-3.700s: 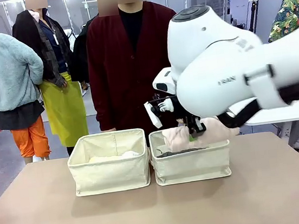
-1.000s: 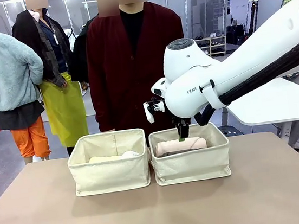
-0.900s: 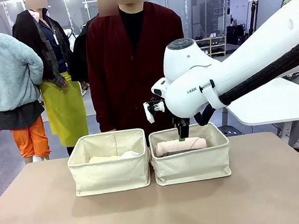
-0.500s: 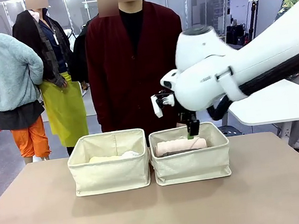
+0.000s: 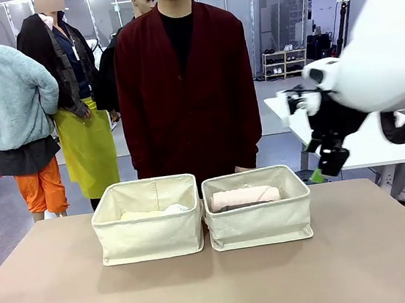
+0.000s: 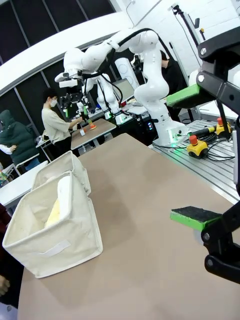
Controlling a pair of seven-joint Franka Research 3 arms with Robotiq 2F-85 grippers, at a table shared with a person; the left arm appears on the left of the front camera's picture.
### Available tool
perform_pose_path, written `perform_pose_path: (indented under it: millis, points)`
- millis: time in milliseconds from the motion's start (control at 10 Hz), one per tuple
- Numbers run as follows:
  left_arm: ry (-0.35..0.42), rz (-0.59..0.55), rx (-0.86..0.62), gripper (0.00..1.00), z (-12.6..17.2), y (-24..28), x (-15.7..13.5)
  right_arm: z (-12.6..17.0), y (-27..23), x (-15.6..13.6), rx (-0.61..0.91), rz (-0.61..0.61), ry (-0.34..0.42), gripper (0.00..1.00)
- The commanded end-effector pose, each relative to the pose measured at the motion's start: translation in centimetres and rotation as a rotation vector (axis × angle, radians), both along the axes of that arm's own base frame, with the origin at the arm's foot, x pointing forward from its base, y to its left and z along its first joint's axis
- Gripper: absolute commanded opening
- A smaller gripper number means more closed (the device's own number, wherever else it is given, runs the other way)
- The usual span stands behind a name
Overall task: Divide the towels into two baskets.
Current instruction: Pick up one hotel-folded towel from the bottom of the table and place it in the Fabric basket indicated by the person.
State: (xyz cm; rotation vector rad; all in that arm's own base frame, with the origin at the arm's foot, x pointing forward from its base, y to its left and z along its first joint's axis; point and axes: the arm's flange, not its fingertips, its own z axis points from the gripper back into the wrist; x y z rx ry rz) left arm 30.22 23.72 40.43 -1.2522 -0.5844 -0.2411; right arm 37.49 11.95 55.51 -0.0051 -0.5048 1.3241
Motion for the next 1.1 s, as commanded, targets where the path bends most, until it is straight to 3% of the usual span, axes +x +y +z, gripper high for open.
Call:
perform_pose_path:
  millis: [0,200,400,600,900,1000]
  points:
    - [0.005,-0.005,-0.009,1.0,0.3,0.1,-0.6,1.0,-4.6,-1.7,0.184,-0.051,0.136,0.91]
    - [0.005,-0.005,-0.009,1.0,0.3,0.1,-0.6,2.1,-11.9,-2.1,0.473,-0.146,0.34,0.91]
    - [0.005,-0.005,-0.009,1.0,0.3,0.1,-0.6,1.0,-20.1,-3.1,0.796,-0.25,0.478,0.91]
    - [0.005,-0.005,-0.009,1.0,0.3,0.1,-0.6,-3.2,-27.5,-4.4,1.031,-0.353,0.572,0.91]
    - [0.005,-0.005,-0.009,1.0,0.3,0.1,-0.6,-11.5,-35.2,-7.3,1.224,-0.521,0.761,0.91]
    - [0.005,-0.005,-0.009,1.0,0.3,0.1,-0.6,-13.4,-36.5,-7.9,1.288,-0.559,0.789,0.91]
